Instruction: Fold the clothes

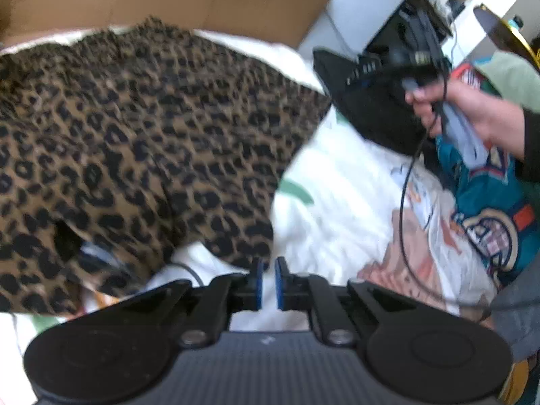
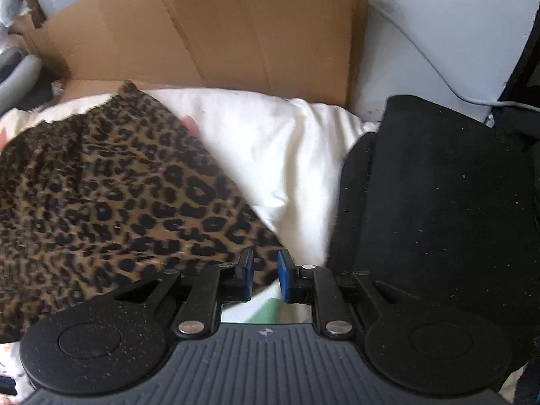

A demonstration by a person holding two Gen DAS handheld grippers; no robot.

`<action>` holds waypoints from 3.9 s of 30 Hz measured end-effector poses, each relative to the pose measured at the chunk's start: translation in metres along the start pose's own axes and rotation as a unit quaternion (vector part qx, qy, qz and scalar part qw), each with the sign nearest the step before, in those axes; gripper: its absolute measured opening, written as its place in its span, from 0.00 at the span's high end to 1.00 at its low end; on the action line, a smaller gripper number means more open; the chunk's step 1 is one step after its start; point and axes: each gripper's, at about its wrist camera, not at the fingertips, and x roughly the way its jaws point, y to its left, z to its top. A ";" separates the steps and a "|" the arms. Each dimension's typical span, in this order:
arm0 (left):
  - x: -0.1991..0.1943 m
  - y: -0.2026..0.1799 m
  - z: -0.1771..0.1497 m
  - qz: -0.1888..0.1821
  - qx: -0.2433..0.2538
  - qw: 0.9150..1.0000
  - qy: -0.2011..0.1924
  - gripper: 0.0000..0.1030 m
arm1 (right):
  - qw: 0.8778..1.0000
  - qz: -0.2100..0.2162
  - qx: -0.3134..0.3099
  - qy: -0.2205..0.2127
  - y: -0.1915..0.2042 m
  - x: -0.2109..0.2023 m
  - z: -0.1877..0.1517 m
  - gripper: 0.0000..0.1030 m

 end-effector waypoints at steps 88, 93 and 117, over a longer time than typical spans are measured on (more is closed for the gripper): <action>-0.065 0.156 -0.022 0.226 -0.189 0.951 -0.091 0.45 | 0.896 0.345 0.150 0.236 0.152 0.073 -0.109 0.93; -0.045 0.169 -0.027 0.202 -0.230 0.948 -0.083 0.51 | 0.898 0.344 0.143 0.236 0.154 0.073 -0.109 0.93; -0.027 0.119 0.051 0.121 -0.173 0.964 -0.165 0.99 | 0.904 0.343 0.113 0.228 0.160 0.069 -0.106 0.93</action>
